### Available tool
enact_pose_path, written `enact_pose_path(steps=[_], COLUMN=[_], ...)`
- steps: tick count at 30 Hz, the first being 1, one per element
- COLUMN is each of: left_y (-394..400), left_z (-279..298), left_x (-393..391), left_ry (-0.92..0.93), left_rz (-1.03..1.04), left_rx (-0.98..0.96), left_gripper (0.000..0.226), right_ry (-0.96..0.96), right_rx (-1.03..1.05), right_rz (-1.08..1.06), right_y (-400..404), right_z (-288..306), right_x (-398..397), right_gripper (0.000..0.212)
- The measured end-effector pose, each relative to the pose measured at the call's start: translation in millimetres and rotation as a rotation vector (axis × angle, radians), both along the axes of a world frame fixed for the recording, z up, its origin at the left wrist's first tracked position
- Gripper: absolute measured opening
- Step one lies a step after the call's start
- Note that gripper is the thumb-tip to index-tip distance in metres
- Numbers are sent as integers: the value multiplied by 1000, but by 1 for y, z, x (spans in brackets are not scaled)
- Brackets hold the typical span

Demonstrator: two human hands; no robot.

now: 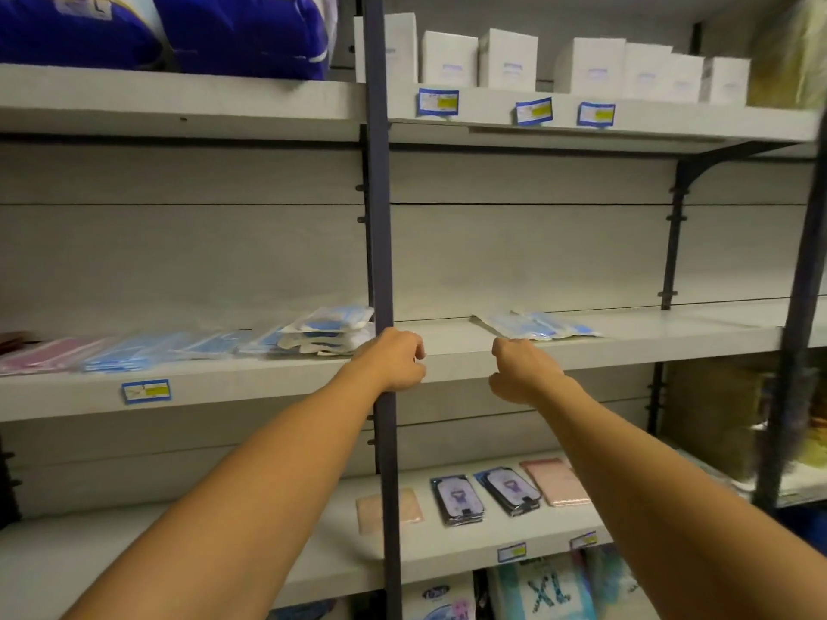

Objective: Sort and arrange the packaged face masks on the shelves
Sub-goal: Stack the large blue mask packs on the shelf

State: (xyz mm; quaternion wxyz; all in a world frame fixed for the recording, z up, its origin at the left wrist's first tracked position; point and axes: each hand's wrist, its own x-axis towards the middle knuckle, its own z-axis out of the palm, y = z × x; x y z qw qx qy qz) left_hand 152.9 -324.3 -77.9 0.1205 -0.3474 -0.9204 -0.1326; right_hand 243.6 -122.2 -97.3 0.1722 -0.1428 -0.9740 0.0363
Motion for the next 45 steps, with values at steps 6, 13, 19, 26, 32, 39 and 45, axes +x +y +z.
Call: enact_pose_path(steps=[6,13,19,26,32,39,45], left_y=[66,122,158,205,251,287,305], left_z=[4,-2,0,-2,-11,-6,-7], left_x=[-11,-21,-45,-83,-130,-158,-172], left_ry=[64,63,81,57,-44,-122,-135], left_rz=[59,114,121,120,185,270,346], left_rx=[-34,-60,-54,-47,-80,-90,-105], left_gripper=[37,36,27,25,42,74,83], right_ry=[-4,13,90,232,254,218,170], right_rx=[12,-50,-48,-40,-42,-73,-137], right_rz=[-36,-79,-84,-86,-117,-141,-157], right_y=[76,146,181,220,256,294,329], right_z=[3,0,-7,-7,0,-1,13], right_x=[-5,-19,-45,-91,-137,-166,-185], right_gripper=[29,32,23,22,28,36,36])
